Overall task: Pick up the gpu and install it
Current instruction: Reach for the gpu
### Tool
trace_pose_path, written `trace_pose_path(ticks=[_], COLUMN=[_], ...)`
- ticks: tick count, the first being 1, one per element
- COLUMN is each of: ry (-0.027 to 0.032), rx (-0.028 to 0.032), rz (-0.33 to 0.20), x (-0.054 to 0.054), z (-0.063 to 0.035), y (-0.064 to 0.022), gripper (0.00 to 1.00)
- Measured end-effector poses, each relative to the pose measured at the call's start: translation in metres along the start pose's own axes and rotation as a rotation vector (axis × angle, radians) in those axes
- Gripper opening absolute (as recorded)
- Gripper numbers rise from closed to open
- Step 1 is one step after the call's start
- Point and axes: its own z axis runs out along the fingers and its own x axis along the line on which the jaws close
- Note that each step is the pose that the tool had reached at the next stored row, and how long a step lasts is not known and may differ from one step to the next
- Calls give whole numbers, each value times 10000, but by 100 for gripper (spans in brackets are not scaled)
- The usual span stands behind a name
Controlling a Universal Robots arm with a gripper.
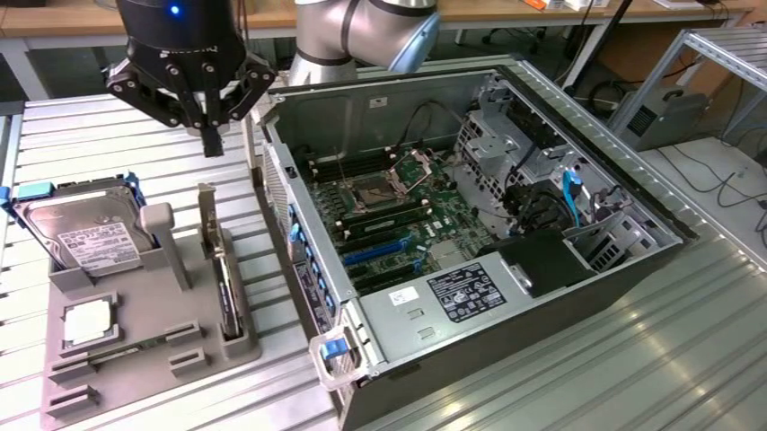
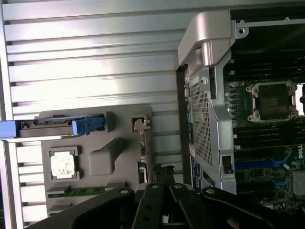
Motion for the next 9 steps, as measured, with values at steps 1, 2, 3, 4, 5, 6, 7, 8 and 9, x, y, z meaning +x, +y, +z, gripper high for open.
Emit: trace_pose_path(ticks=[1,2,3,4,5,6,7,8,9], ry=[0,0,0,-1,1,0,0,-1,0], rx=[0,0,0,0,0,1,0,0,-1], rz=[0,0,0,0,-1,-1,0,-1,-1], x=[22,47,64,85,104,131,140,140,140], z=[0,-1,-1,-1,-2,-3,-2,-2,-2], y=[-2,-4,-5,-6,-8,-10,-11,-11,-11], gripper=[11,11,11,11,11,11,11,11,11])
